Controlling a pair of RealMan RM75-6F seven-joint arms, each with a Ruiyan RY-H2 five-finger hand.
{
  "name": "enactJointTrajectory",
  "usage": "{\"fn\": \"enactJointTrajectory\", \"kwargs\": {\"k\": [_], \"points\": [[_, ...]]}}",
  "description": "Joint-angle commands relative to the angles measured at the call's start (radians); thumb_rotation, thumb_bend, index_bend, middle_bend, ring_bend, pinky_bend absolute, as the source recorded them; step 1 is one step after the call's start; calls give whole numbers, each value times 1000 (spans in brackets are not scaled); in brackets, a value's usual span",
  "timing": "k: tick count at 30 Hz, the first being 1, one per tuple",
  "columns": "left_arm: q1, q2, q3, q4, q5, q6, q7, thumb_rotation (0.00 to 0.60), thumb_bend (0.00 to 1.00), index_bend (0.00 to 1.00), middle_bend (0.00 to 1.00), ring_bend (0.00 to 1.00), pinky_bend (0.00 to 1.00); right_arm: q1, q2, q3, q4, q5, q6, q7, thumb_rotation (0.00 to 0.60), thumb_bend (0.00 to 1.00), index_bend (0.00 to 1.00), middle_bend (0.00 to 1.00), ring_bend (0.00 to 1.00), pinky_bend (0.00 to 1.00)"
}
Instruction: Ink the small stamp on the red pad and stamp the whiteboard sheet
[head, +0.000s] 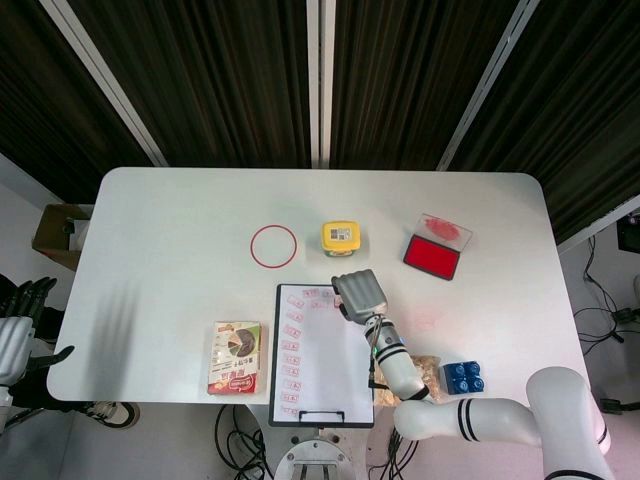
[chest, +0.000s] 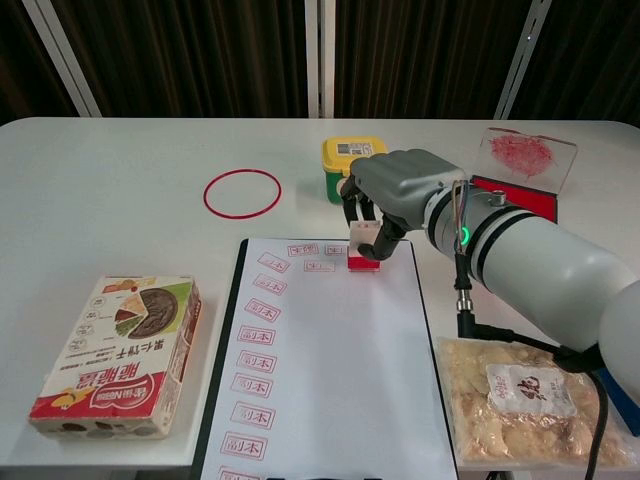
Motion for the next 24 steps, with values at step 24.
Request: {"fn": "enactJointTrajectory", "kwargs": {"k": [24], "points": [[-18, 6, 3, -85, 22, -3, 98, 600, 2, 50, 58, 51, 163, -221, 411, -167, -178, -267, -17, 318, 600, 531, 1000, 951, 965, 1000]]}}
